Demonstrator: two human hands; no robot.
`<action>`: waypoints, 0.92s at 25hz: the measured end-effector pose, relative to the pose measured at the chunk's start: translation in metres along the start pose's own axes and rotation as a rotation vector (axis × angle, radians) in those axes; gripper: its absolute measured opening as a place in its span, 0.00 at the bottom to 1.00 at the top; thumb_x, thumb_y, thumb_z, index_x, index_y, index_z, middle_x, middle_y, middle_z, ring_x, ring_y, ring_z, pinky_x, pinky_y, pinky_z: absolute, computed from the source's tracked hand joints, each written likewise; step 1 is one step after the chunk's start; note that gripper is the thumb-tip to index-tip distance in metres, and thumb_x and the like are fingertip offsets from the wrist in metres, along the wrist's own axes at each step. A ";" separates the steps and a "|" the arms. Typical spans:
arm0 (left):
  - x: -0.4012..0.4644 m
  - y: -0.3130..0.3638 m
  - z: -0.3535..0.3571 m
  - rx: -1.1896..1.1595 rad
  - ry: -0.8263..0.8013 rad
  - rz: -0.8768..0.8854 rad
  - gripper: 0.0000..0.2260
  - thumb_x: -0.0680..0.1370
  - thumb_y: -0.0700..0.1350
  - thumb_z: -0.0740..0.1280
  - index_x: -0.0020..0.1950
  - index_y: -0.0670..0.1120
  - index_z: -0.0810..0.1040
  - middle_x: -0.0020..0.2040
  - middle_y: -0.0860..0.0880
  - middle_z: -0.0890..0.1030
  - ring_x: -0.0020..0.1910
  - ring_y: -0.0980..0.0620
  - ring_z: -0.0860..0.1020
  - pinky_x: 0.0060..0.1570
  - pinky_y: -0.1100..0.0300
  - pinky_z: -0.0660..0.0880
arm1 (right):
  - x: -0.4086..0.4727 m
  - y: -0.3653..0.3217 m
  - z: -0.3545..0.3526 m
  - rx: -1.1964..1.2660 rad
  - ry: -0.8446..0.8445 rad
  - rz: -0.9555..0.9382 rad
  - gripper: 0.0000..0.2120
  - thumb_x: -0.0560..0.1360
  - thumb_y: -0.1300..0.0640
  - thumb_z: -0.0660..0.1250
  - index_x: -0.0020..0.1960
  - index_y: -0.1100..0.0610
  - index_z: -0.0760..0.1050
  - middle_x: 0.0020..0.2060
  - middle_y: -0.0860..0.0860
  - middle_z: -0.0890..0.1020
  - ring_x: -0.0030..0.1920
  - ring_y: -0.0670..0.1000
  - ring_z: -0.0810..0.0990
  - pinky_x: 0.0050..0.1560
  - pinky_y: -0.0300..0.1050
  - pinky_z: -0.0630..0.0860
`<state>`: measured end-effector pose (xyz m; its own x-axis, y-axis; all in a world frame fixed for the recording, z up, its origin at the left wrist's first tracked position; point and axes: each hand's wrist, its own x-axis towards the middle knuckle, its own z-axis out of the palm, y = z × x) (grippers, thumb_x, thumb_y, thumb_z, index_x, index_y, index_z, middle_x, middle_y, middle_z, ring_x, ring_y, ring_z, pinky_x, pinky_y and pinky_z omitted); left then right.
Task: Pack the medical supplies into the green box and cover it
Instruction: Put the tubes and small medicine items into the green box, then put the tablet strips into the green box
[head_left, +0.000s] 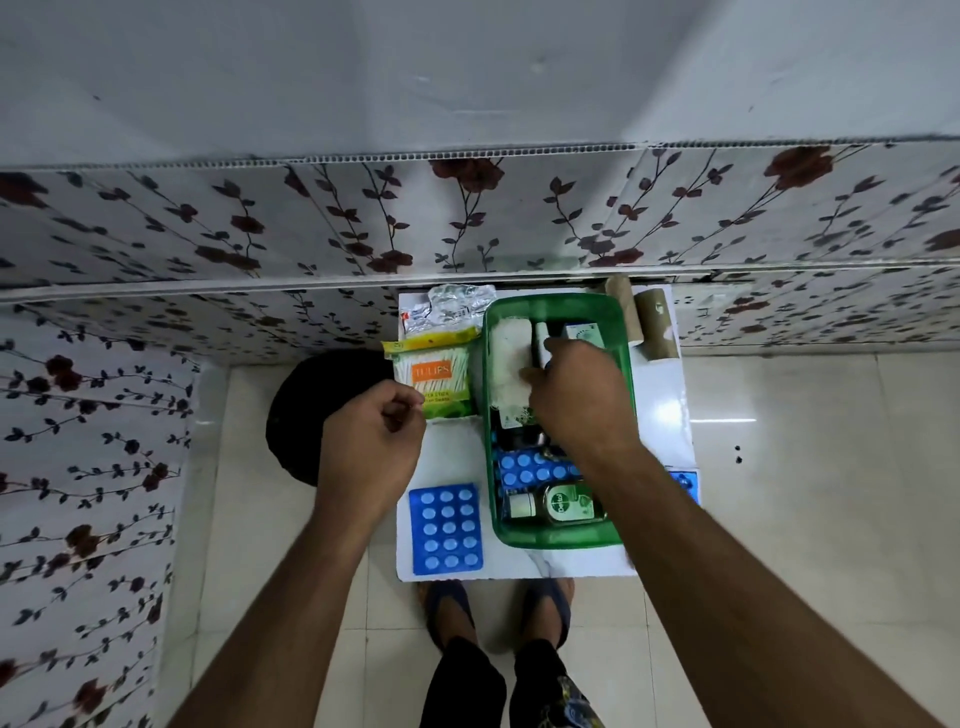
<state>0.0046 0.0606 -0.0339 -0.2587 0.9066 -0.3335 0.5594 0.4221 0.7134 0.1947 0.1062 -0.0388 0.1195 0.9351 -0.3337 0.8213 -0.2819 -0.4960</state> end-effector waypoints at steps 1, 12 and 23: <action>-0.004 -0.005 0.000 0.020 -0.020 -0.006 0.05 0.75 0.40 0.68 0.45 0.50 0.82 0.37 0.55 0.82 0.36 0.58 0.79 0.36 0.68 0.72 | -0.008 0.006 -0.013 0.038 0.065 0.005 0.10 0.76 0.54 0.67 0.53 0.58 0.80 0.44 0.56 0.85 0.46 0.58 0.83 0.43 0.45 0.77; -0.061 -0.066 0.030 0.351 -0.128 -0.285 0.29 0.63 0.56 0.78 0.57 0.48 0.69 0.56 0.45 0.76 0.51 0.44 0.78 0.45 0.52 0.74 | -0.097 0.162 -0.021 0.122 -0.049 0.545 0.29 0.68 0.50 0.77 0.65 0.56 0.73 0.55 0.59 0.80 0.50 0.57 0.80 0.45 0.46 0.73; -0.068 -0.059 0.032 0.204 -0.074 -0.298 0.19 0.66 0.46 0.77 0.46 0.47 0.68 0.39 0.49 0.78 0.41 0.44 0.78 0.39 0.51 0.73 | -0.103 0.169 -0.023 0.287 0.022 0.604 0.17 0.69 0.56 0.76 0.55 0.58 0.75 0.43 0.53 0.81 0.43 0.55 0.79 0.32 0.40 0.69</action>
<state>0.0146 -0.0263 -0.0730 -0.3803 0.7381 -0.5573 0.6157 0.6517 0.4429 0.3337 -0.0326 -0.0696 0.5253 0.5986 -0.6048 0.4259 -0.8003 -0.4222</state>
